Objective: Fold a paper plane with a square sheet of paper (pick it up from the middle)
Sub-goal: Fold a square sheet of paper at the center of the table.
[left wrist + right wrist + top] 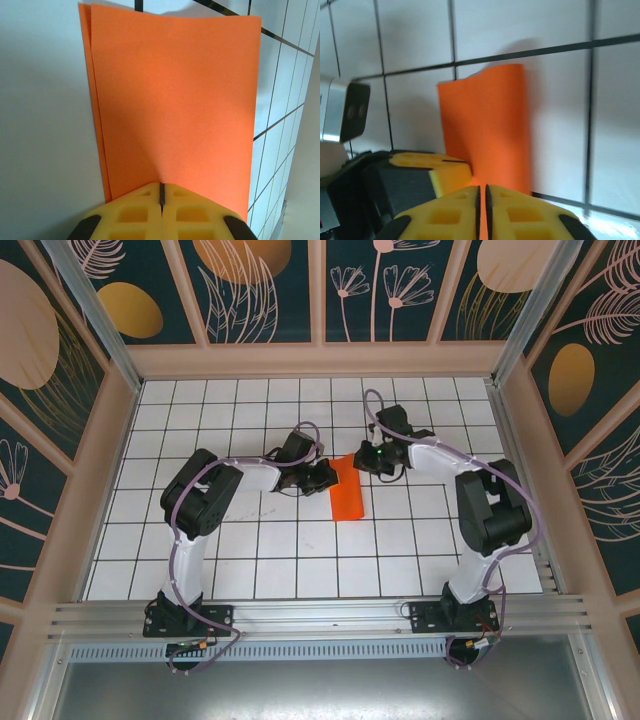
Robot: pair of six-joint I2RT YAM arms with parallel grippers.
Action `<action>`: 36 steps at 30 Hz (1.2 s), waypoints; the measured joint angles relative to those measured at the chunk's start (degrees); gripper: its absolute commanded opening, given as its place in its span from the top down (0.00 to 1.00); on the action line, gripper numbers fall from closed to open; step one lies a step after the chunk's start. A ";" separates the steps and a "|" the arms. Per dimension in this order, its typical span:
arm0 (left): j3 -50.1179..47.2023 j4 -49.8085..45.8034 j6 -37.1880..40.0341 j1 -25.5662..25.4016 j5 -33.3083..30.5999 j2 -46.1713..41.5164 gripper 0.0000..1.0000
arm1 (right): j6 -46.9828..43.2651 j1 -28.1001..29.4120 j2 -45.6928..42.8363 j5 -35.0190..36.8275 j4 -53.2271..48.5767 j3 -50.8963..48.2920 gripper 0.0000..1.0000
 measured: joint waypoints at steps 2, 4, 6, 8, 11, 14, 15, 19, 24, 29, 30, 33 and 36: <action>-0.04 0.11 -0.02 0.00 0.00 -0.02 1.00 | 0.61 0.96 2.29 -0.81 0.37 1.05 0.99; -0.09 0.17 -0.02 0.00 0.02 -0.02 1.00 | 0.76 1.42 4.20 -1.36 0.50 1.55 1.00; -0.15 0.28 -0.02 0.00 0.02 -0.02 1.00 | 0.81 1.66 5.99 -1.73 0.44 2.05 1.00; -0.15 0.33 -0.04 0.00 0.02 -0.02 1.00 | 0.92 1.81 7.74 -1.99 0.42 2.69 1.00; -0.17 0.35 -0.07 0.00 0.02 -0.02 1.00 | 0.87 1.88 9.57 -2.34 0.35 3.48 1.00; -0.26 0.44 -0.09 0.00 0.02 -0.02 1.00 | 0.61 1.88 10.45 -2.49 -0.11 3.91 1.00; -0.26 0.44 -0.11 0.00 0.02 -0.02 1.00 | 0.42 1.86 10.51 -2.51 -0.24 3.91 1.00; -0.26 0.42 -0.31 0.00 -0.04 -0.02 1.00 | -1.38 1.44 10.58 -2.99 -0.48 3.63 1.00; -0.26 0.42 -1.20 0.00 -0.26 -0.02 1.00 | -4.83 -0.24 10.58 -5.64 0.46 2.14 1.00; -0.57 0.66 -2.25 -0.04 -0.68 -0.02 1.00 | -8.13 -2.34 10.12 -9.22 2.95 -0.28 1.00; -0.66 0.72 -2.34 -0.07 -0.70 -0.02 1.00 | -8.39 -2.91 9.79 -9.60 3.21 -0.90 1.00; -0.85 0.94 -2.45 -0.07 -0.72 -0.02 1.00 | -9.11 -5.79 7.96 -9.77 3.45 -3.26 1.00; -0.90 1.11 -2.45 -0.07 -0.74 -0.07 1.00 | -8.94 -8.87 5.55 -7.56 3.34 -5.16 1.00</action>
